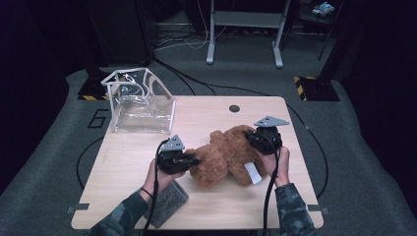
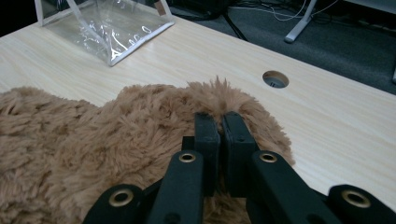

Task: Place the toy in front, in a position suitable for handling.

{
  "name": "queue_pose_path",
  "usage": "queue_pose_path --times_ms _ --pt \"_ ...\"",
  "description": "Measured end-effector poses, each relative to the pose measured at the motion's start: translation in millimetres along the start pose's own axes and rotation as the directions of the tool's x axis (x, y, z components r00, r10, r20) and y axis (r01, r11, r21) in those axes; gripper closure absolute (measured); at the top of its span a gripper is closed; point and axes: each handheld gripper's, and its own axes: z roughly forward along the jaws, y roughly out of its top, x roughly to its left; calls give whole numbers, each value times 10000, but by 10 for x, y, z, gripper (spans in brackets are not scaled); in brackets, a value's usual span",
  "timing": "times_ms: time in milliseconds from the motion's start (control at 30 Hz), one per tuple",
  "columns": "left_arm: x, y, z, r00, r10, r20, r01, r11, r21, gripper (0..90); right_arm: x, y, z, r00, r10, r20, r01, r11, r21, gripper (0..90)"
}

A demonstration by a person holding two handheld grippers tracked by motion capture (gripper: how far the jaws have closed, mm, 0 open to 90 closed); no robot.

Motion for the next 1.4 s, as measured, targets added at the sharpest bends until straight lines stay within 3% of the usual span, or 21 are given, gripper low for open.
queue_pose_path --times_ms 367,433,467,500,567,600,633,800,933,1100,1233,1267,1367,1400 --pt "299 155 4 9972 -110 -742 121 9998 154 831 -42 253 62 9994 108 316 -101 9997 -241 875" --pt "357 139 58 9962 -123 -861 159 9990 414 836 -44 269 114 9994 136 329 -133 9999 -69 876" --pt "405 113 112 9963 -163 -842 220 9975 669 839 -50 260 162 9994 87 350 -91 9999 113 876" --pt "474 71 197 9955 -117 -939 222 9935 1115 841 -66 213 276 9990 339 292 -350 9987 379 876" --pt "544 22 279 9942 -313 -1030 445 9907 1283 843 -62 170 371 9984 502 251 -515 9973 532 876" --pt "544 22 279 9942 -313 -1030 445 9907 1283 845 -62 170 371 9984 502 251 -515 9973 532 876" --pt "614 20 299 9922 -569 -1110 697 9908 1157 846 -39 156 433 9984 514 248 -528 9969 577 876" --pt "730 60 322 9881 -575 -1428 753 9895 1230 846 -35 165 496 9978 618 247 -631 9964 571 876" --pt "854 78 354 9820 -679 -1761 920 9869 1323 852 -26 84 614 9964 795 286 -819 9918 985 875" --pt "860 74 357 9815 -896 -1691 1123 9851 1301 831 -57 -29 711 9946 976 365 -1015 9865 1286 872" --pt "854 86 335 9793 -949 -1790 1182 9852 1241 726 -114 -52 707 9942 1027 306 -1058 9859 1295 856" --pt "874 88 314 9749 -1173 -1891 1427 9816 1268 606 -121 -49 695 9934 1104 325 -1138 9845 1332 840" --pt "898 81 282 9708 -1329 -1997 1609 9782 1311 442 -149 -50 675 9935 1101 285 -1128 9855 1268 787" --pt "902 78 278 9694 -1425 -2000 1700 9771 1282 394 -172 -51 658 9933 1131 231 -1151 9862 1194 696"
